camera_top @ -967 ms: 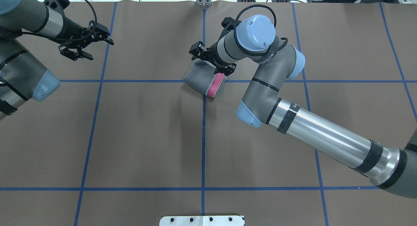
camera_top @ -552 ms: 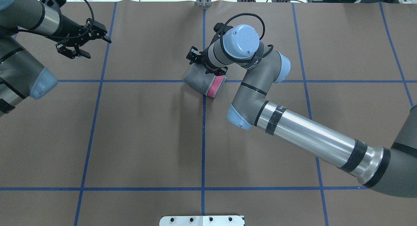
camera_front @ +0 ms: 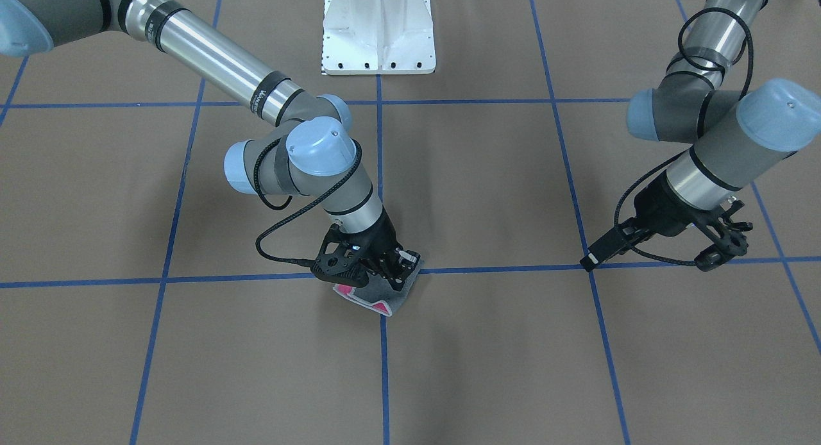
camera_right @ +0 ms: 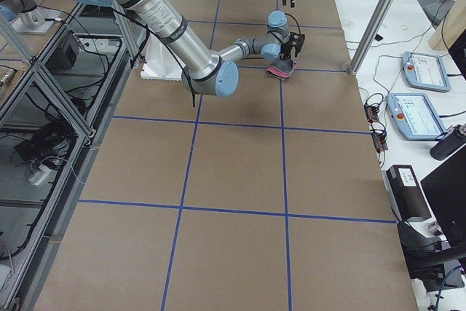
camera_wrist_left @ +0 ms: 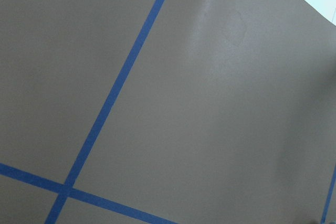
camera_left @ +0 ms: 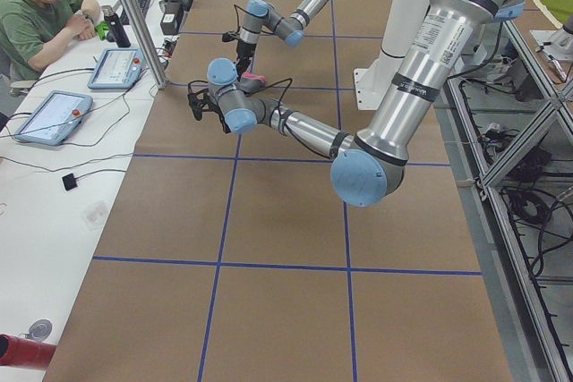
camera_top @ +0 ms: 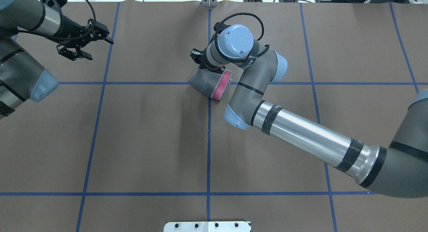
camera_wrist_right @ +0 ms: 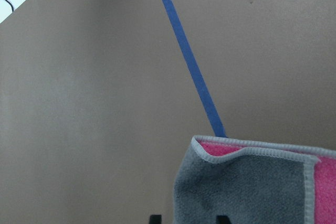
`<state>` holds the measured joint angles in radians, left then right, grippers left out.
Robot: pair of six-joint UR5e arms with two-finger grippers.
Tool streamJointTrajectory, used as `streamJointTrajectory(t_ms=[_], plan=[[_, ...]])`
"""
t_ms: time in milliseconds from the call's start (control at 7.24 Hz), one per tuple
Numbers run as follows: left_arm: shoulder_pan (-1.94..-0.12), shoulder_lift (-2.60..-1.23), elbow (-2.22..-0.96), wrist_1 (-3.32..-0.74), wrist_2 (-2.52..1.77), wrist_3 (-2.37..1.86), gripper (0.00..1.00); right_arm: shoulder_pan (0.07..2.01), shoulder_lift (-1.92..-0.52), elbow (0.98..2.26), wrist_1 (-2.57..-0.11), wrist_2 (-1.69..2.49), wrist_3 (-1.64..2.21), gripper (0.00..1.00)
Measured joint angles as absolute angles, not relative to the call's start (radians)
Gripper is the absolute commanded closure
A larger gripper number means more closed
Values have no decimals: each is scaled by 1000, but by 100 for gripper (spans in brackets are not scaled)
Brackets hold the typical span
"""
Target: Fold towel twice with both arms
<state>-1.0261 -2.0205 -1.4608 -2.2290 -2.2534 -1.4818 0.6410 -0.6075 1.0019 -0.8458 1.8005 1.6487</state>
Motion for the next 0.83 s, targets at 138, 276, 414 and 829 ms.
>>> streamJointTrajectory(t_ms=[138,276,414,829], plan=[[-1026,-2021,-1461,-2229,-2253,-1482,0,640,-605,985,-843,1799,1648,100],[-1025,-2022,-1461,-2229,-2253,-1482,0,640,-604,965,-833,1797,1647,100],[-1025,-2021,-1461,-2229,-2253,-1483,0,641,-601,945,-819,1795,1647,100],[-1026,-2019,-1459,-2229,-2252,-1483,0,643,-564,874,-805,1769,1645,100]])
